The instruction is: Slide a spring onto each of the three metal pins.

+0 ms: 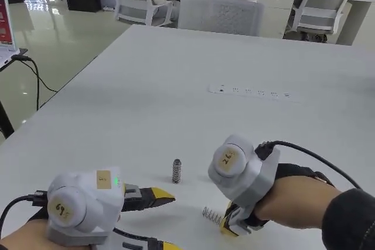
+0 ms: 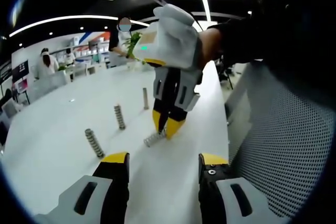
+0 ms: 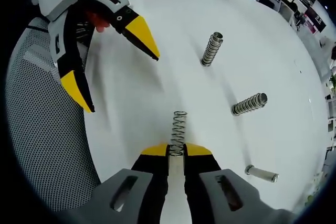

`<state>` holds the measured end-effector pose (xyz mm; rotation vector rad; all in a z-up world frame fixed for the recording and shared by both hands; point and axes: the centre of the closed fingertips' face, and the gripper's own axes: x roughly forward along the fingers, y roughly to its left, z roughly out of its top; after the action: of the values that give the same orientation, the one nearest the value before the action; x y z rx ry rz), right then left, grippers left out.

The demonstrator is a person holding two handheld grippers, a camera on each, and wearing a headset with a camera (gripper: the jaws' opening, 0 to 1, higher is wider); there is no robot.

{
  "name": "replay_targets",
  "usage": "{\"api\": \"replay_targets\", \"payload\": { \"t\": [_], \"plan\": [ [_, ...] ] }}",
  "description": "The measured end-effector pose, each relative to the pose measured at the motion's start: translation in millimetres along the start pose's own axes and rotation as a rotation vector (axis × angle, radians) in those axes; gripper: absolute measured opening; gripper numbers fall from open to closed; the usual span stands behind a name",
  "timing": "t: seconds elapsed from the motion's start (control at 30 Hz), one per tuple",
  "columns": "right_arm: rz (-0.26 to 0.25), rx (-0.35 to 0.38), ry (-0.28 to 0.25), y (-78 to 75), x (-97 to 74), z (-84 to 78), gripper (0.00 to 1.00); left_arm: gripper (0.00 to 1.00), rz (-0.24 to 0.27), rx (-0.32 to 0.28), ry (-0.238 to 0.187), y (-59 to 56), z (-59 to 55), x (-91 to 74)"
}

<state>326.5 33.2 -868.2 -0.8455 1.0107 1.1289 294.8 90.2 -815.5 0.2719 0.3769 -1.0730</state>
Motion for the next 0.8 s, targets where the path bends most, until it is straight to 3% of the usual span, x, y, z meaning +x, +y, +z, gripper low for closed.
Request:
{"api": "replay_targets", "payload": {
  "t": [0.13,0.33,0.5,0.8],
  "plan": [
    [0.019,0.048,-0.035,-1.3,-0.3,1.7,0.08,0.46,-0.001,0.006,0.002,0.4,1.3,0.1],
    [0.039,0.06,-0.056,3.6,-1.6,1.2,0.08,0.46,-0.006,0.022,-0.002,1.6,6.8,0.8],
    [0.052,0.045,-0.05,8.2,-4.3,-0.9,0.08,0.45,-0.015,0.033,-0.001,2.0,9.1,2.9],
    [0.087,-0.029,-0.064,16.6,-27.7,3.7,0.08,0.43,-0.037,0.048,0.002,-0.2,10.9,7.8]
  ]
}}
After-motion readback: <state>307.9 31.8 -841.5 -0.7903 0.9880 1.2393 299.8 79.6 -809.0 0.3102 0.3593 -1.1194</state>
